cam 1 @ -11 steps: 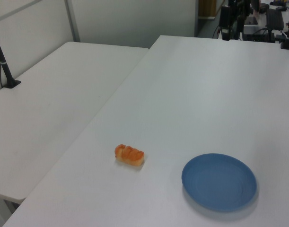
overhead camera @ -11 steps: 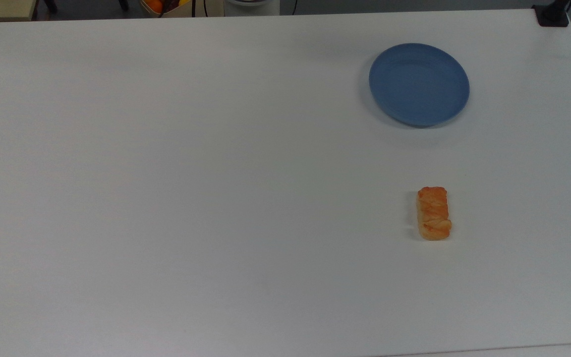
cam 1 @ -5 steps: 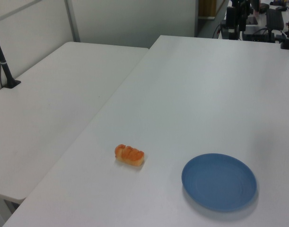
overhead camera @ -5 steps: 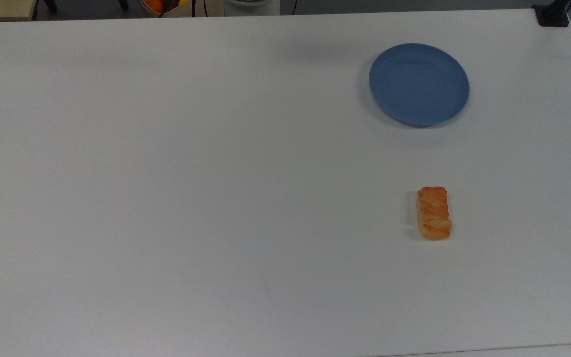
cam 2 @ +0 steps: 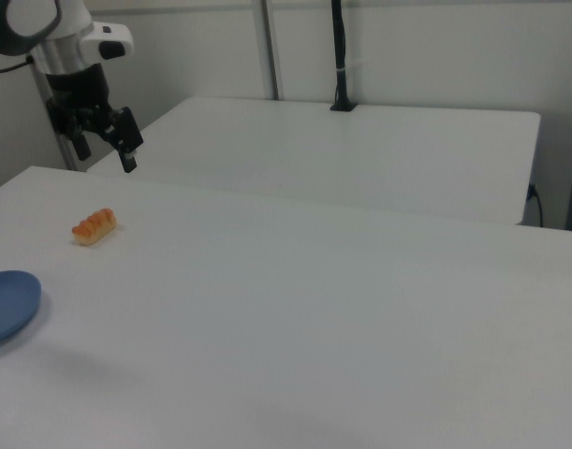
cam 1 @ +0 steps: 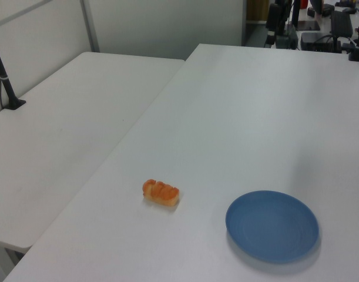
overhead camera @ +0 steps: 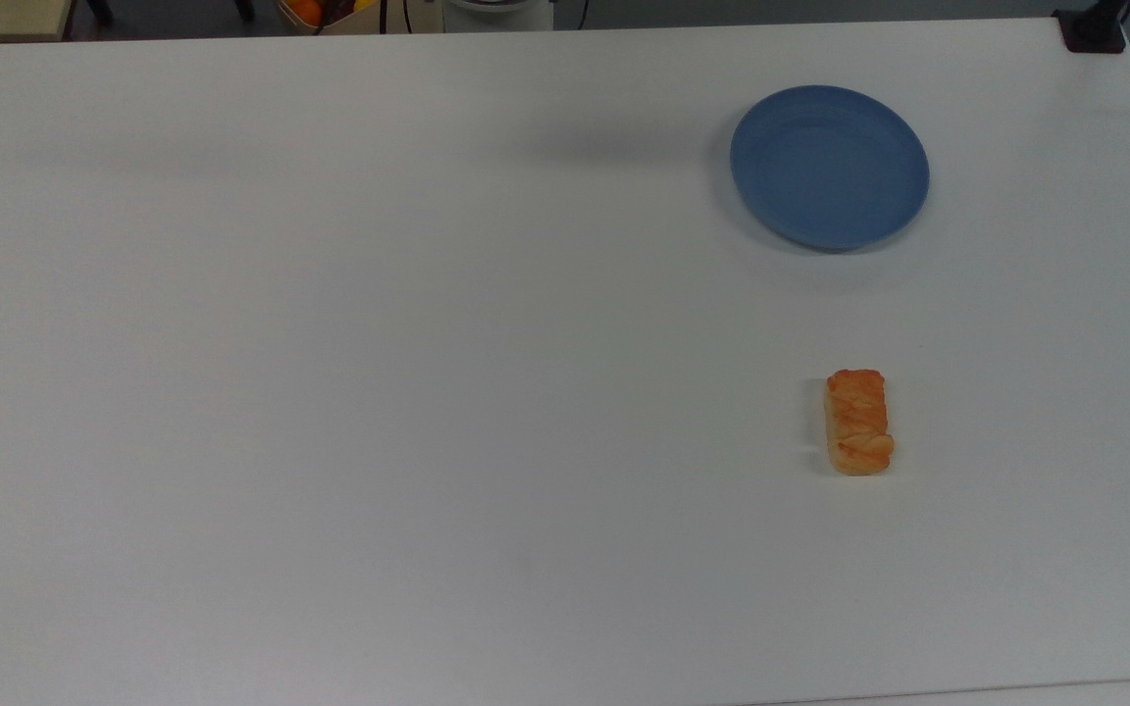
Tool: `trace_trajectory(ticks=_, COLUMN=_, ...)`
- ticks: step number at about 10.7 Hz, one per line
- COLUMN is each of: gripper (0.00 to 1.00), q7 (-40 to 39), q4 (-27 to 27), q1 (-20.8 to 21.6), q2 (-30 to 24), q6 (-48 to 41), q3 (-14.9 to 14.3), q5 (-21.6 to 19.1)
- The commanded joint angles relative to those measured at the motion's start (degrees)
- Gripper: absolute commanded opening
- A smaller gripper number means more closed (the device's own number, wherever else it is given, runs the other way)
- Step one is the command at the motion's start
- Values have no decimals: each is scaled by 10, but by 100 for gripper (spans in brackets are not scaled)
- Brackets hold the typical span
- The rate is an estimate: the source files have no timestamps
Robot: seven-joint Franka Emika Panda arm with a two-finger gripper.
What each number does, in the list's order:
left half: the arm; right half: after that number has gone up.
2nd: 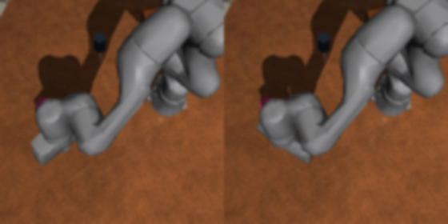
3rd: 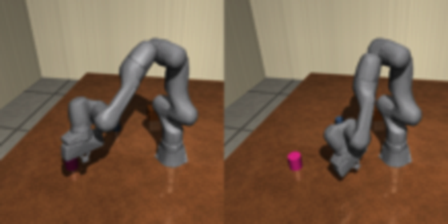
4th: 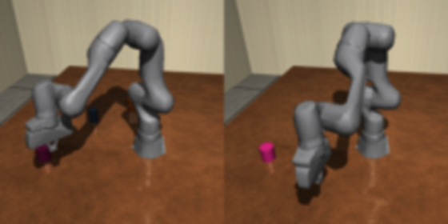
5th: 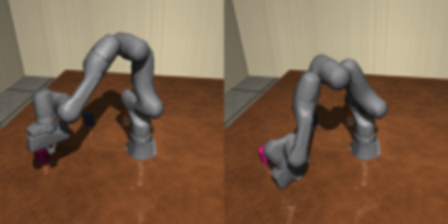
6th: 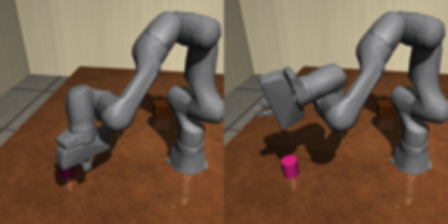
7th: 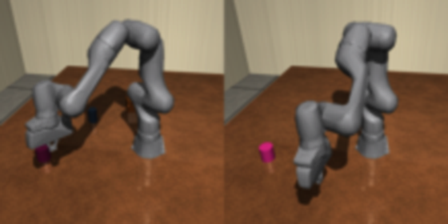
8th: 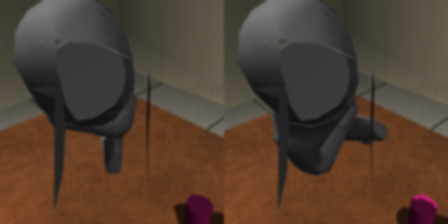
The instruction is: Put the bread on the table
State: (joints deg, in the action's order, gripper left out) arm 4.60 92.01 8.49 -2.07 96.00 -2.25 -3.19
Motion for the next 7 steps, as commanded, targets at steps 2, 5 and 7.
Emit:
trace_trajectory(ticks=2, gripper=100, q7=-89, q4=12, q1=-10, q2=-3, q6=13, q3=2, q5=-11)
trace_trajectory(ticks=5, gripper=100, q7=-87, q4=12, q1=-14, q2=0, q6=16, q3=4, q5=-12)
trace_trajectory(ticks=7, gripper=100, q7=-84, q4=12, q1=-13, q2=4, q6=18, q3=6, q5=-12)
